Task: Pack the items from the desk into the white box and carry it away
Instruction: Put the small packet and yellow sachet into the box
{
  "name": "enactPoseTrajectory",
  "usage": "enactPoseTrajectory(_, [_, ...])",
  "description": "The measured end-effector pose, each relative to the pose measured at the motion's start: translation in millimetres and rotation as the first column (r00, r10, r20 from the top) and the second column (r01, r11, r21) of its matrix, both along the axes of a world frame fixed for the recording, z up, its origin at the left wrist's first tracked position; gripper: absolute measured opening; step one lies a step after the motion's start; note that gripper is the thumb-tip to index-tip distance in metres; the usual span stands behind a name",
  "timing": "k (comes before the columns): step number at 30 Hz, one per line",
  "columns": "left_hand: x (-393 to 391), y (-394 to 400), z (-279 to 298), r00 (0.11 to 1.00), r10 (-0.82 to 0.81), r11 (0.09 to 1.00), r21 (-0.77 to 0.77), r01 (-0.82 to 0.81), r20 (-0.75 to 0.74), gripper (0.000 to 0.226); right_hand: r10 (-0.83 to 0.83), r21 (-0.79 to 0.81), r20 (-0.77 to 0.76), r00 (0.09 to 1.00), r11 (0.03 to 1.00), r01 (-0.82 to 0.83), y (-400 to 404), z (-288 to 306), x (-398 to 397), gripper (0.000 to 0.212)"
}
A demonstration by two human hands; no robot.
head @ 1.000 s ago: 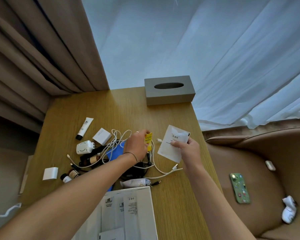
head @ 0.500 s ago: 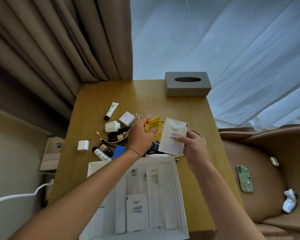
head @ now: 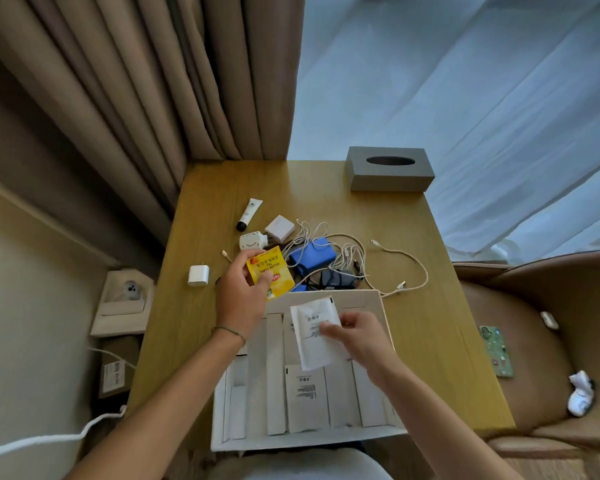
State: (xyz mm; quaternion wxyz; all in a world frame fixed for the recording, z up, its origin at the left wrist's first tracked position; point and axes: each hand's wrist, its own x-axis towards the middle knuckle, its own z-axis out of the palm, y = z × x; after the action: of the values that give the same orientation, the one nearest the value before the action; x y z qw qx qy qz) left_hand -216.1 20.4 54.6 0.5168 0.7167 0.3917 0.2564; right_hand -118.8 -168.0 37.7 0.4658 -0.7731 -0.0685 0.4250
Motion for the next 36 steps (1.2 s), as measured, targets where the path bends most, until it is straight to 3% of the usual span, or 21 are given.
enactPoseTrajectory(5, [-31,3,-9,1.0,-0.008,1.0,0.022,0.008,-0.01,0.028,0.095,-0.15,0.029,0.995,0.985,-0.09,12,-37,-19,0.008])
enactPoseTrajectory(8, [-44,3,-14,0.999,-0.005,1.0,0.0,0.005,-0.033,0.027,0.076,-0.212,0.032,0.997,0.975,-0.067,21,-57,-22,0.019])
enactPoseTrajectory(12, [-56,1,-17,0.999,-0.005,0.999,-0.043,0.003,-0.041,0.03,0.092,-0.285,0.149,0.984,0.957,-0.047,28,-74,-22,0.016])
enactPoseTrajectory(19, [-67,-7,-18,0.994,-0.058,0.997,-0.054,0.053,-0.092,0.028,0.228,-0.446,0.319,0.92,0.892,-0.066,34,-82,-19,0.018])
enactPoseTrajectory(26, [-69,-13,-17,0.989,-0.086,0.995,-0.061,0.079,-0.118,0.026,0.331,-0.53,0.324,0.886,0.839,-0.119,27,-83,-14,0.021])
enactPoseTrajectory(32, [-64,-16,-19,0.982,-0.137,0.99,-0.047,0.132,-0.13,0.026,0.568,-0.659,0.38,0.73,0.72,-0.217,40,-79,-14,0.025])
enactPoseTrajectory(36, [-56,-22,-26,0.971,-0.178,0.984,-0.056,0.171,-0.157,0.025,0.581,-0.634,0.416,0.699,0.737,-0.236,36,-66,-11,0.029])
